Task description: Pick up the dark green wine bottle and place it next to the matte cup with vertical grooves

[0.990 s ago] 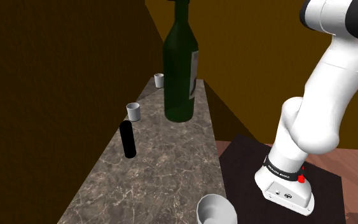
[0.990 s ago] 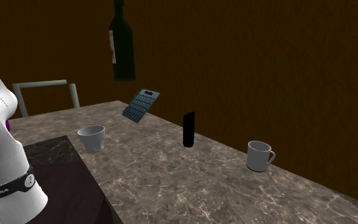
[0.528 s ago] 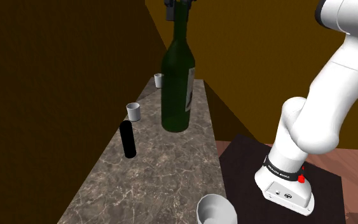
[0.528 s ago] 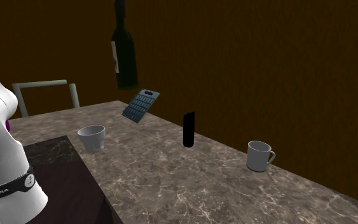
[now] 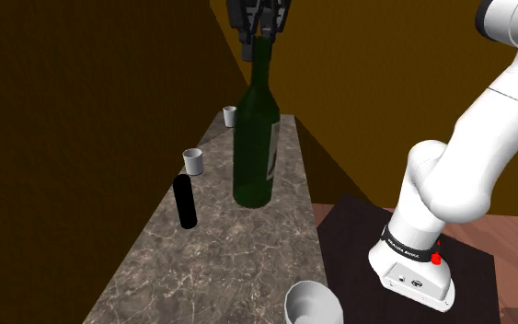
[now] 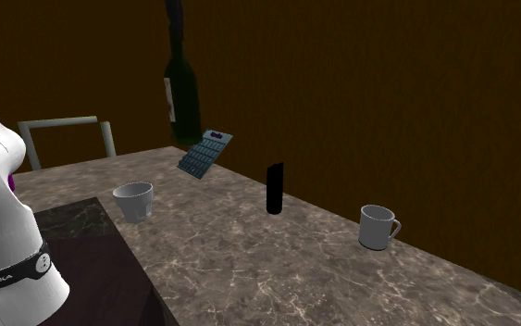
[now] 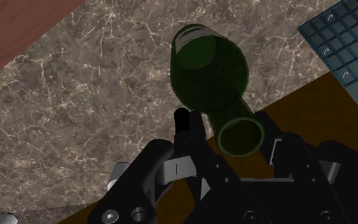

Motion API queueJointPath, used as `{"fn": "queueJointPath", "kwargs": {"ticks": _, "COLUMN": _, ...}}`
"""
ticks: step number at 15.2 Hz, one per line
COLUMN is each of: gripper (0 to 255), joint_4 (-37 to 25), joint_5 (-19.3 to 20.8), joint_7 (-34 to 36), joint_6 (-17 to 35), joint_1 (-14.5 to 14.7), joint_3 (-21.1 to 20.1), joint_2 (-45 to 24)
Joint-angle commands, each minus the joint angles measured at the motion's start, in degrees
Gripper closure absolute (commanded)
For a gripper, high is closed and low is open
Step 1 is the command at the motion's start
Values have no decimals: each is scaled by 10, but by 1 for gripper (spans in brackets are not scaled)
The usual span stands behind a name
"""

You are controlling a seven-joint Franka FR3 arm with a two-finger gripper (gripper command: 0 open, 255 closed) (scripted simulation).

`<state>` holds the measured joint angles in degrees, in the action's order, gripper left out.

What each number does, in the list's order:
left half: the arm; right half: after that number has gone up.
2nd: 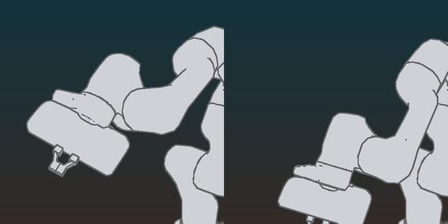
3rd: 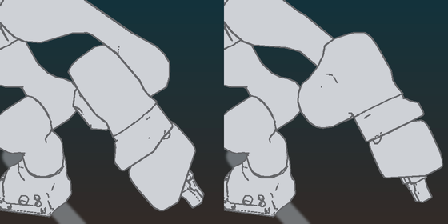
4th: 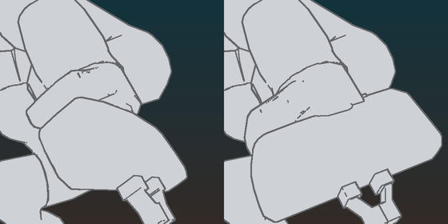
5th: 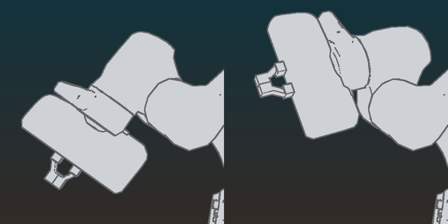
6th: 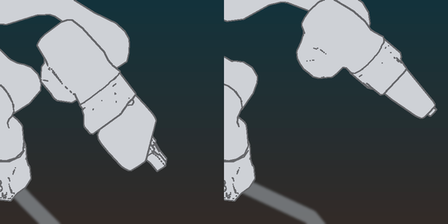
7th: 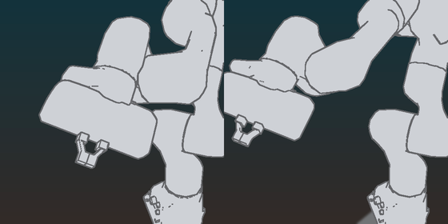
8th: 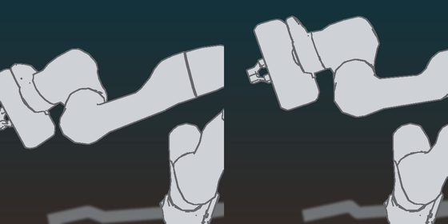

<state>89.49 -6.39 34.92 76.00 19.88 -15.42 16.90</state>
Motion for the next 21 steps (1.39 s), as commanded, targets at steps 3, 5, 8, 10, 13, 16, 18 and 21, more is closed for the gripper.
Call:
{"fn": "queueJointPath", "kwargs": {"ticks": 3, "gripper": 255, "joint_4": 50, "joint_5": -4, "joint_7": -4, "joint_6": 33, "joint_1": 1, "joint_3": 1, "joint_2": 18}}
{"fn": "queueJointPath", "kwargs": {"ticks": 5, "gripper": 255, "joint_4": 75, "joint_5": -5, "joint_7": -6, "joint_6": 49, "joint_1": 2, "joint_3": 2, "joint_2": 27}}
{"fn": "queueJointPath", "kwargs": {"ticks": 8, "gripper": 255, "joint_4": 110, "joint_5": -8, "joint_7": -9, "joint_6": 73, "joint_1": 2, "joint_3": 2, "joint_2": 38}}
{"fn": "queueJointPath", "kwargs": {"ticks": 10, "gripper": 255, "joint_4": 133, "joint_5": -9, "joint_7": -11, "joint_6": 89, "joint_1": 3, "joint_3": 2, "joint_2": 45}}
{"fn": "queueJointPath", "kwargs": {"ticks": 13, "gripper": 255, "joint_4": 165, "joint_5": -11, "joint_7": -14, "joint_6": 112, "joint_1": 4, "joint_3": 2, "joint_2": 55}}
{"fn": "queueJointPath", "kwargs": {"ticks": 16, "gripper": 255, "joint_4": 196, "joint_5": -13, "joint_7": -16, "joint_6": 135, "joint_1": 5, "joint_3": 2, "joint_2": 63}}
{"fn": "queueJointPath", "kwargs": {"ticks": 18, "gripper": 255, "joint_4": 216, "joint_5": -15, "joint_7": -17, "joint_6": 150, "joint_1": 6, "joint_3": 1, "joint_2": 68}}
{"fn": "queueJointPath", "kwargs": {"ticks": 21, "gripper": 255, "joint_4": 245, "joint_5": -16, "joint_7": -19, "joint_6": 173, "joint_1": 7, "joint_3": 1, "joint_2": 74}}
